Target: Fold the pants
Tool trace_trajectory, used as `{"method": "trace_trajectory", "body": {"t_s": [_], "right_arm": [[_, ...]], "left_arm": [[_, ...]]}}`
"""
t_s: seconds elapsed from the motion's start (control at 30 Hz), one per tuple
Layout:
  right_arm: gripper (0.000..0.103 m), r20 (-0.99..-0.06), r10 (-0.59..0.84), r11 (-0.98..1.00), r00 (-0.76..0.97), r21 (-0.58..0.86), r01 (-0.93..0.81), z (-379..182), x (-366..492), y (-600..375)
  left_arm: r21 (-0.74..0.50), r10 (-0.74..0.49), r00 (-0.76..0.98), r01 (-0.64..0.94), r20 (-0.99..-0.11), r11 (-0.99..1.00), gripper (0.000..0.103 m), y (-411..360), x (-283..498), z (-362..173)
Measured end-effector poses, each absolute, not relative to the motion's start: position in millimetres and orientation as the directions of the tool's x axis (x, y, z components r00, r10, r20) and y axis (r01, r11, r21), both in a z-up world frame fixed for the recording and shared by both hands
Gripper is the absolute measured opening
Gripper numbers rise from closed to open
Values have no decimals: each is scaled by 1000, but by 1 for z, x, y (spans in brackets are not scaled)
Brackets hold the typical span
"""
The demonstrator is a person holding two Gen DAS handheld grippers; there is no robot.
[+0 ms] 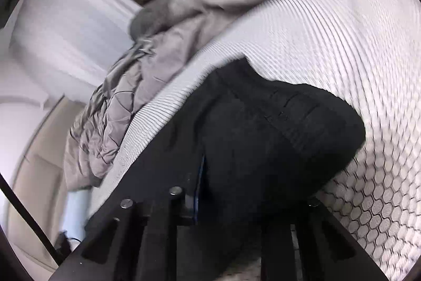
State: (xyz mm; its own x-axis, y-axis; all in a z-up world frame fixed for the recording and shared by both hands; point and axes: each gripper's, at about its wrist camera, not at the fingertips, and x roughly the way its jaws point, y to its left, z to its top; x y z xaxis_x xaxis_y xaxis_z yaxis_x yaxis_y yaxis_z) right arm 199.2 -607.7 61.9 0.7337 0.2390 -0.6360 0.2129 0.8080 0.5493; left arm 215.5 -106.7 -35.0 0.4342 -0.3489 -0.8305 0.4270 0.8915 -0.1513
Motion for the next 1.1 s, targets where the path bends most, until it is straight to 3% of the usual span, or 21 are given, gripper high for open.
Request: {"method": "trace_trajectory", "body": {"t_s": [0.07, 0.2, 0.27, 0.33, 0.4, 0.47, 0.57, 0.6, 0.73, 0.8, 0.97, 1.03, 1.1], "right_arm": [[19, -602, 237, 858, 763, 498, 126, 91, 198, -577], [20, -533, 435, 874, 725, 445, -197, 137, 206, -474], [31, -578, 556, 830, 597, 418, -369, 141, 216, -417], [53, -630, 633, 763, 449, 408, -502, 134, 224, -367], [53, -656, 675, 694, 338, 408, -593, 122, 224, -341], [53, -677, 674, 678, 295, 409, -611, 115, 222, -341], [57, -679, 626, 745, 384, 375, -552, 113, 222, -374], [64, -688, 586, 786, 427, 357, -504, 110, 222, -389], [65, -780, 375, 920, 502, 249, -302, 80, 233, -429], [65, -825, 350, 929, 445, 245, -276, 59, 243, -429], [66, -880, 275, 901, 387, 96, -422, 39, 239, -404], [67, -885, 276, 888, 376, 85, -452, 41, 234, -403], [68, -883, 283, 890, 373, 97, -446, 43, 232, -407]], "left_arm": [[-165, -353, 445, 407, -823, 898, 102, -94, 215, -31], [-191, -348, 467, 352, -813, 916, 102, -63, 224, -26], [-217, -345, 484, 302, -804, 928, 102, -43, 232, -23], [-248, -340, 500, 243, -796, 938, 102, -22, 238, -20], [-267, -327, 519, 188, -790, 945, 102, -4, 240, -17], [-295, -327, 536, 148, -778, 944, 102, 12, 241, -13], [-359, -368, 566, 133, -738, 924, 102, 27, 239, -5], [-396, -397, 570, 133, -719, 908, 102, 29, 238, -3], [-500, -519, 519, 190, -679, 845, 102, 10, 240, -4], [-482, -534, 472, 237, -702, 843, 102, -13, 240, -9], [-243, -381, 347, 380, -857, 892, 90, -62, 230, -36], [-239, -396, 354, 411, -847, 880, 89, -58, 222, -33], [-352, -497, 340, 406, -798, 843, 86, -43, 220, -23]]}}
